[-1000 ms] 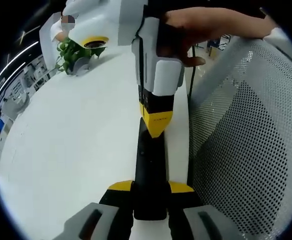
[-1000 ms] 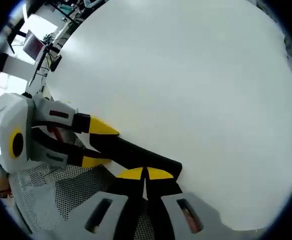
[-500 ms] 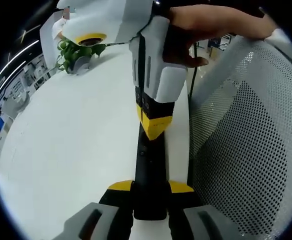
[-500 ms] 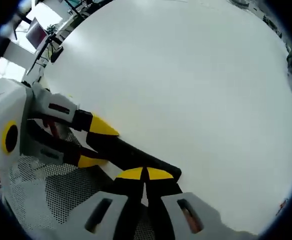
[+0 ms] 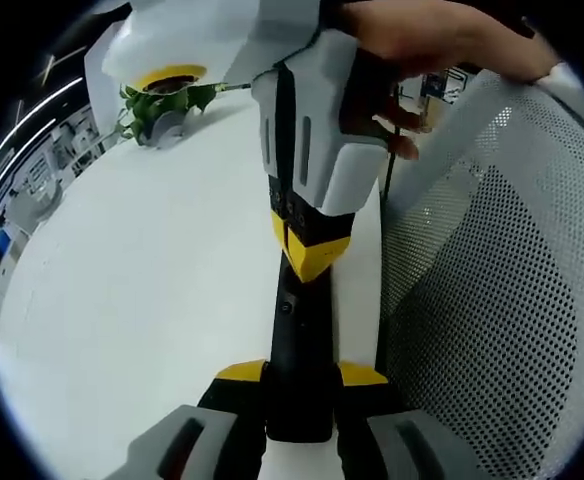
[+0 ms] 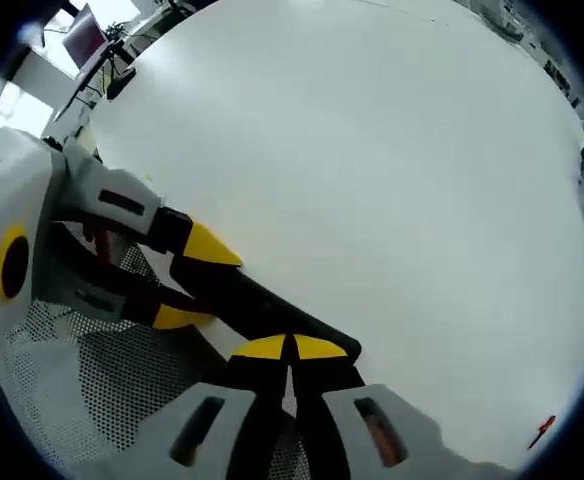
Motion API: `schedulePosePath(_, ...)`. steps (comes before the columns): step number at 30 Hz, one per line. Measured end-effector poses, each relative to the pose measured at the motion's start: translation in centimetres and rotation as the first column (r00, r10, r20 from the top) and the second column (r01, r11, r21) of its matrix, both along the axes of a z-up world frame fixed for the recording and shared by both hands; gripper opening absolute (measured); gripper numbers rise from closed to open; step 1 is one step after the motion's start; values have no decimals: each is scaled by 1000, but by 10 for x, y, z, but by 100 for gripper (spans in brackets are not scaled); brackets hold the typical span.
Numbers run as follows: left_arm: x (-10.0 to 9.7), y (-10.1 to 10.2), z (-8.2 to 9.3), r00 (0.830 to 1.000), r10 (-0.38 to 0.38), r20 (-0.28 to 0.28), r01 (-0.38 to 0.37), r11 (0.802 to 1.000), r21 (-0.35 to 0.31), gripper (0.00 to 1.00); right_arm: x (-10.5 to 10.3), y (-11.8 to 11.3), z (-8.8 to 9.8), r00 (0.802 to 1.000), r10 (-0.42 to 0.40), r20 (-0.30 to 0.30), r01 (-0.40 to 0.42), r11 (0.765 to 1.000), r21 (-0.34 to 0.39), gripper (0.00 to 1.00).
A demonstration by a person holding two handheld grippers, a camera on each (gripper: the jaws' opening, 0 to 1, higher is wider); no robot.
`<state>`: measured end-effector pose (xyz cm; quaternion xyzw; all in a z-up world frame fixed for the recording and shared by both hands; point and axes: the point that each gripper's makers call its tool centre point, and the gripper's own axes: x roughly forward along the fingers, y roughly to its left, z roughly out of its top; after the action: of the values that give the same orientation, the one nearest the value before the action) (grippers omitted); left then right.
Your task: Press the specified remote control buttons in sequence, fully releasing each button before pressing the next.
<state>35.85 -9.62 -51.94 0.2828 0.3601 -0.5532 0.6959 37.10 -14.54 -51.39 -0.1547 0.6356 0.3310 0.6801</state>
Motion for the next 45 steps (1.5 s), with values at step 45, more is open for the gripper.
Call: schedulePosePath(45, -1, 9, -1, 1000, 9, -5, -9, 999, 34, 25, -1, -3, 2, 990, -118, -77, 124, 990, 69, 0)
